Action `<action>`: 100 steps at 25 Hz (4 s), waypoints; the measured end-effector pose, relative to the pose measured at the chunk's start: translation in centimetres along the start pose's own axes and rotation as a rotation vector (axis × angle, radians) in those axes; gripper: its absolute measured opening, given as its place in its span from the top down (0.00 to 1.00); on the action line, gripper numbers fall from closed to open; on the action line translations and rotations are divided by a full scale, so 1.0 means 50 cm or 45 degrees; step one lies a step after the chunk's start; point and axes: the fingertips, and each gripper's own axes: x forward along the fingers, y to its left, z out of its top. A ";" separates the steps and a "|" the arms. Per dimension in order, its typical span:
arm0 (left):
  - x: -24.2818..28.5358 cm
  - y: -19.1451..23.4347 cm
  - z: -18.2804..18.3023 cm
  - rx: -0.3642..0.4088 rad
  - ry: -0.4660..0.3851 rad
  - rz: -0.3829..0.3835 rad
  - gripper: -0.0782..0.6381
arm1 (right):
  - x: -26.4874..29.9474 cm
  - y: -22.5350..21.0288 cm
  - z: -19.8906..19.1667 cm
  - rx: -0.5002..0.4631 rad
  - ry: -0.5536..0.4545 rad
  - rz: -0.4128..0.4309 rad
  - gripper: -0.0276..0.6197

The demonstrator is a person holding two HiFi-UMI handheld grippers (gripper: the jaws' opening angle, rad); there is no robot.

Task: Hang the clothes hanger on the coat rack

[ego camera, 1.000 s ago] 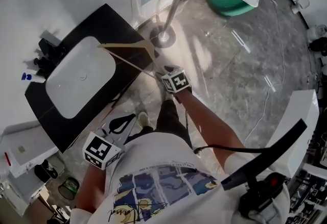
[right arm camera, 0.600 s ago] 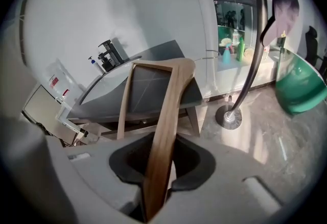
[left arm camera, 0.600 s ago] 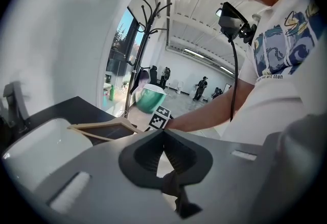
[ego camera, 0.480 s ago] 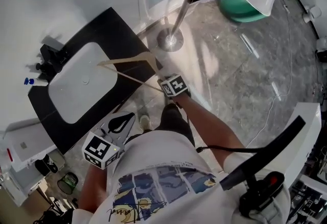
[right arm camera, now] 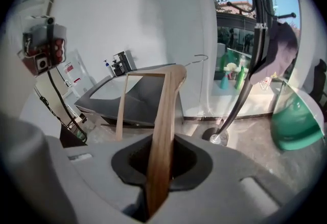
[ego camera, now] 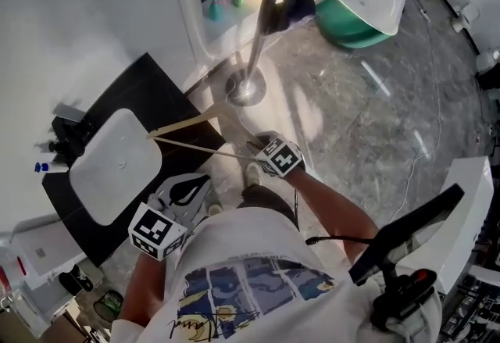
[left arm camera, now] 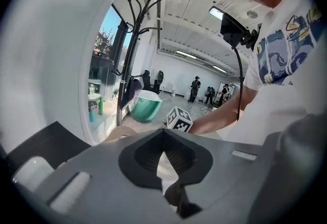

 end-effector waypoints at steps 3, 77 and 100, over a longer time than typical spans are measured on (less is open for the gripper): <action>0.039 -0.007 0.036 0.023 -0.008 -0.035 0.89 | -0.090 -0.045 0.046 -0.065 -0.068 -0.023 0.89; 0.071 -0.033 0.095 0.093 -0.069 -0.069 0.89 | -0.820 -0.568 0.365 -0.364 -0.655 -1.088 0.61; -0.171 -0.165 -0.037 0.180 -0.108 -0.285 0.89 | -0.576 0.151 0.146 -0.143 -0.682 -0.746 0.89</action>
